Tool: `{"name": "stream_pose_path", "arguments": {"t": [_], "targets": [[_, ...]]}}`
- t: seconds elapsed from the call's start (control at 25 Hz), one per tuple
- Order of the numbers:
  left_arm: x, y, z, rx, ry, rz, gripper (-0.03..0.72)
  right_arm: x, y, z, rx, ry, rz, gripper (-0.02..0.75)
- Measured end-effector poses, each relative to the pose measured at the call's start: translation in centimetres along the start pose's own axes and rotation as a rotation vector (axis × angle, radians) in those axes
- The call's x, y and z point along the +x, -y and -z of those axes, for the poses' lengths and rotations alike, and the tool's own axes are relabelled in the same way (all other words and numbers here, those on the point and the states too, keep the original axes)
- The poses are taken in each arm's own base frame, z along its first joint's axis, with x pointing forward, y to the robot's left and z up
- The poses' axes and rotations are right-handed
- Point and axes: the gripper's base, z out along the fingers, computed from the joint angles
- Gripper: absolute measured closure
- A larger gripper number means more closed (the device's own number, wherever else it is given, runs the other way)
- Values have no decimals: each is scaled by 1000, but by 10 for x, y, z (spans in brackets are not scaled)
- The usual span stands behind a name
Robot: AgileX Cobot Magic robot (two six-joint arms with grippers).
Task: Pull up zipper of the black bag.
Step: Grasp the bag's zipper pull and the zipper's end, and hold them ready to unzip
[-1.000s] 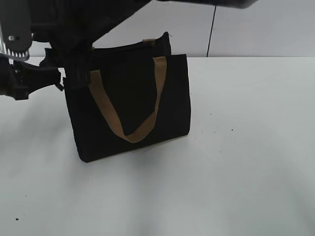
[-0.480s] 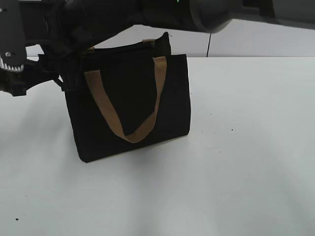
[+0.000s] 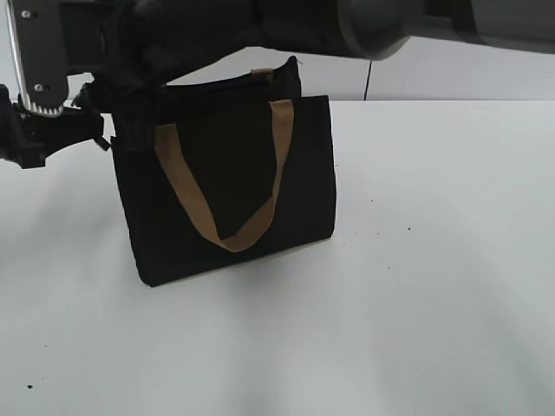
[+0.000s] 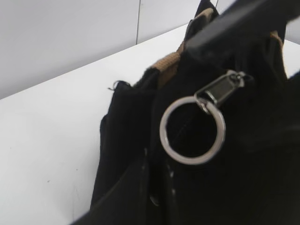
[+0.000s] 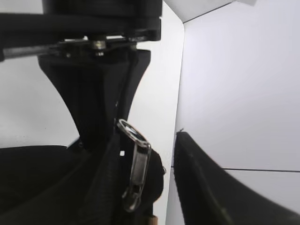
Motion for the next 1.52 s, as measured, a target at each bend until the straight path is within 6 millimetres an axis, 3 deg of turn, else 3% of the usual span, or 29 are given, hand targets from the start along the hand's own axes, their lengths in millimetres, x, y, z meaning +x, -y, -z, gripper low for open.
{"name": "stream_pose_path", "arguments": {"t": [0.56,0.68,0.96,1.2,1.52], "targets": [[-1,1,0,15,14,0,664,6,-4,-7,-5,-4,-37,450],[-1,1,0,15,14,0,664,6,-4,-7,-3,5,-68,497],[-1,1,0,15,12,-1,664,5,-4,-7,-3,12,-92,689],[-1,1,0,10,9,0,664,3,-3,-6,-1,22,-121,701],[-3,5,0,26,3,-25,665,-2,4,8,-16,55,-406,703]]}}
